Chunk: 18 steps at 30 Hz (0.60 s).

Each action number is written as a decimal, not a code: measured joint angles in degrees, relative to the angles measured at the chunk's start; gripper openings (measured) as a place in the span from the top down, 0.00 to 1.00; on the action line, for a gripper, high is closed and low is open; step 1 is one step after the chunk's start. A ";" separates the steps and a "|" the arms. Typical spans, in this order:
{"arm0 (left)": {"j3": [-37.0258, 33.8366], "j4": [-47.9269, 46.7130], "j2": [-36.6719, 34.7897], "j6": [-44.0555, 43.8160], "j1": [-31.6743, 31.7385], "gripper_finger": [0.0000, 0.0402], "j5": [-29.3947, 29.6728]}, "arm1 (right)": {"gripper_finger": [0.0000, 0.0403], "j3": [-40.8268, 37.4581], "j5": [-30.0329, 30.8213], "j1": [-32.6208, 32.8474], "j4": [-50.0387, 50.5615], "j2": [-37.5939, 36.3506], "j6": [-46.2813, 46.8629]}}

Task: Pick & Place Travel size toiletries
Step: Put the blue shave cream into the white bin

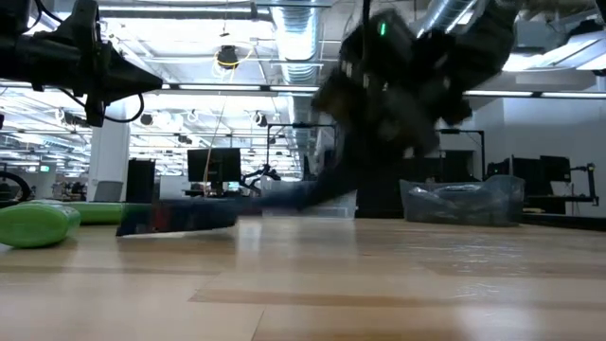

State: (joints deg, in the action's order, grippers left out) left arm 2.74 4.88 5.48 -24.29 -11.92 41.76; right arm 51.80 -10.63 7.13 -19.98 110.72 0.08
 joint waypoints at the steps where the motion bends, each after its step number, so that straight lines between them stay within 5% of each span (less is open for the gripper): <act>1: 0.00 -0.01 0.00 0.00 -0.02 1.00 0.00 | 0.69 0.16 -0.03 0.09 1.49 -1.88 0.00; 10: 0.00 0.23 0.00 0.01 -0.01 1.00 0.01 | 0.70 0.24 -2.63 5.00 28.56 -22.84 4.64; 18: 0.00 0.47 0.00 0.01 0.00 1.00 0.02 | 0.70 0.15 -3.41 16.95 51.63 -36.87 26.98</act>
State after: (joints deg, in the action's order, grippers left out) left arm 2.74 5.35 5.48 -24.29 -11.93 41.78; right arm 51.94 -14.03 24.08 31.64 73.85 27.07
